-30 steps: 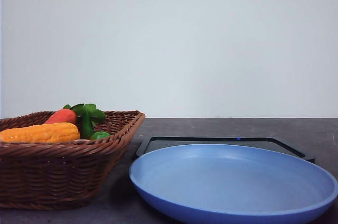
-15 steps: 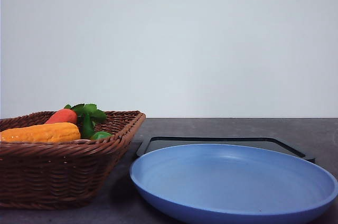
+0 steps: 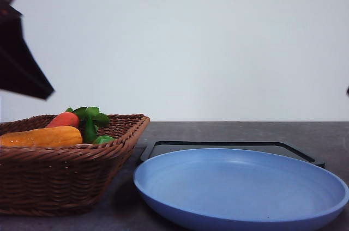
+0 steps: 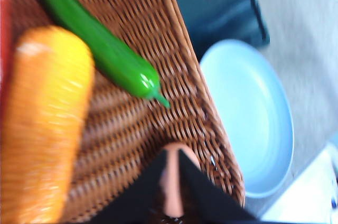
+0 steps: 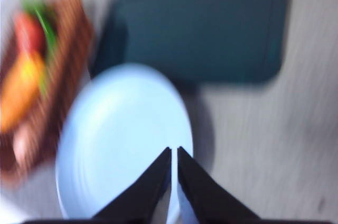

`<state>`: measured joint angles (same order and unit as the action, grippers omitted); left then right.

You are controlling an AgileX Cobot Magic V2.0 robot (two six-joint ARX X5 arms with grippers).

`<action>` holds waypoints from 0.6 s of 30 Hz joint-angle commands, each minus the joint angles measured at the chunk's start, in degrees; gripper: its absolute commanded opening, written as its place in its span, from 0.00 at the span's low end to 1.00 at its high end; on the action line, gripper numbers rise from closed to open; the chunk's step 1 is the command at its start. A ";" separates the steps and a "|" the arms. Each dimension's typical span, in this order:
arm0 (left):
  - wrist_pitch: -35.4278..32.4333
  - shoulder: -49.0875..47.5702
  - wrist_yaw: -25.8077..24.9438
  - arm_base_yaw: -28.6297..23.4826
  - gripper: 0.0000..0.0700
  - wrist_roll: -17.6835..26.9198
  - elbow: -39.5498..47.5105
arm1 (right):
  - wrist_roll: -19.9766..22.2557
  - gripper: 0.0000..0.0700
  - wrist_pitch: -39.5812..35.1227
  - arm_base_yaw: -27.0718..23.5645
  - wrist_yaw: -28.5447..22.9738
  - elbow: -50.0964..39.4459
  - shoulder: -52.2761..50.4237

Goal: Transfer egg from basket to plate and serve

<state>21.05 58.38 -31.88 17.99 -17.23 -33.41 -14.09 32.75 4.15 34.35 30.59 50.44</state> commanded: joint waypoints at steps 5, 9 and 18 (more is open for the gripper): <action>-3.71 2.46 -0.37 3.24 0.45 -0.43 -1.05 | 1.45 0.28 -0.36 5.97 -3.51 0.46 7.57; -4.96 2.50 -0.34 4.46 0.45 -1.57 -1.05 | 1.43 0.28 -2.53 9.44 -6.45 0.46 12.91; -5.57 2.50 -0.33 4.60 0.45 -1.86 -1.05 | 0.51 0.26 -10.19 12.31 -6.32 0.46 22.11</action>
<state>16.23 60.36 -31.88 22.30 -18.99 -33.41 -13.52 23.10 16.12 28.18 30.59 71.51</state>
